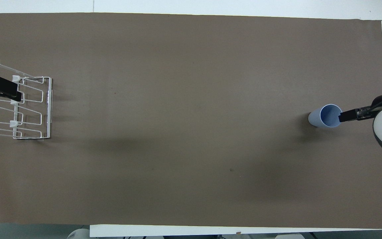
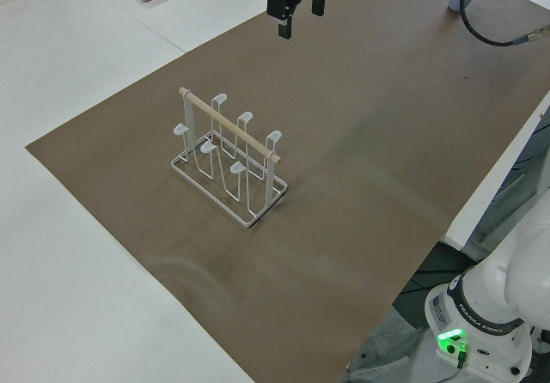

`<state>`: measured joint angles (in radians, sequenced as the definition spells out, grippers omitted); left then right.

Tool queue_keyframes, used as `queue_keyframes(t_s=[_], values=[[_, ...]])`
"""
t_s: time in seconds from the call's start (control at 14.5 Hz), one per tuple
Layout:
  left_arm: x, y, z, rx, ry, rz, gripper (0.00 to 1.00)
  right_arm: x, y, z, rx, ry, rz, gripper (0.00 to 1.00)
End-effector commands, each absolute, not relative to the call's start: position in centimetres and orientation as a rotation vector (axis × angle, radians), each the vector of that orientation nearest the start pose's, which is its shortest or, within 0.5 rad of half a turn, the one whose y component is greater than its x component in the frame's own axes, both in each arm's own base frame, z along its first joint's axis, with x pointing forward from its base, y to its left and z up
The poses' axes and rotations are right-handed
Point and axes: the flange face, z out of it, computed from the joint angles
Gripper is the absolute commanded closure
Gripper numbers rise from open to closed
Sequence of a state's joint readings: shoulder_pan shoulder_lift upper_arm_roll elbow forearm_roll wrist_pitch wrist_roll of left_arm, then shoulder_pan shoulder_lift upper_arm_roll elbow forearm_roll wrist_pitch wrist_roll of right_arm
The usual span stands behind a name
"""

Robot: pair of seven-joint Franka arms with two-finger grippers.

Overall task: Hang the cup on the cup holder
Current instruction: 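Insert the right gripper into the cup mouth and grip it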

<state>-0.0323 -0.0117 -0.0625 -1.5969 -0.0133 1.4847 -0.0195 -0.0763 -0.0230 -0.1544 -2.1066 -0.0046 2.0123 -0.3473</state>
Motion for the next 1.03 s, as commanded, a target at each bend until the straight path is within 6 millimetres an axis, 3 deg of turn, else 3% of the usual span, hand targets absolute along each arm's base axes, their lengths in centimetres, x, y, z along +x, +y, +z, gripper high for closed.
queue_keyframes(t_s=[0.0,0.28,0.41,0.62,0.69,0.83,0.96], values=[[53.2,-5.2,61.4,-3.13,0.125,0.171,0.0,52.0,-12.2,39.6,-3.108,-0.208,0.062,0.03],[53.2,-5.2,61.4,-3.13,0.125,0.166,0.0,51.7,-11.8,36.1,-3.106,-0.217,0.091,0.06],[53.2,-5.2,61.4,-3.13,0.123,0.166,0.0,51.3,-11.7,35.0,-3.104,-0.278,0.077,0.14],[53.2,-4.9,61.4,-3.131,0.118,0.166,0.0,50.8,-11.7,33.8,-3.099,-0.313,0.084,0.38],[53.3,-4.8,61.4,-3.131,0.113,0.166,0.0,50.8,-11.7,33.8,-3.098,-0.322,0.084,0.5],[53.3,-4.7,61.4,-3.131,0.113,0.166,0.0,50.9,-11.4,33.8,-3.098,-0.341,0.082,0.87],[53.3,-4.7,61.4,-3.131,0.108,0.166,0.0,51.2,-11.3,33.9,-3.098,-0.348,0.08,0.99]])
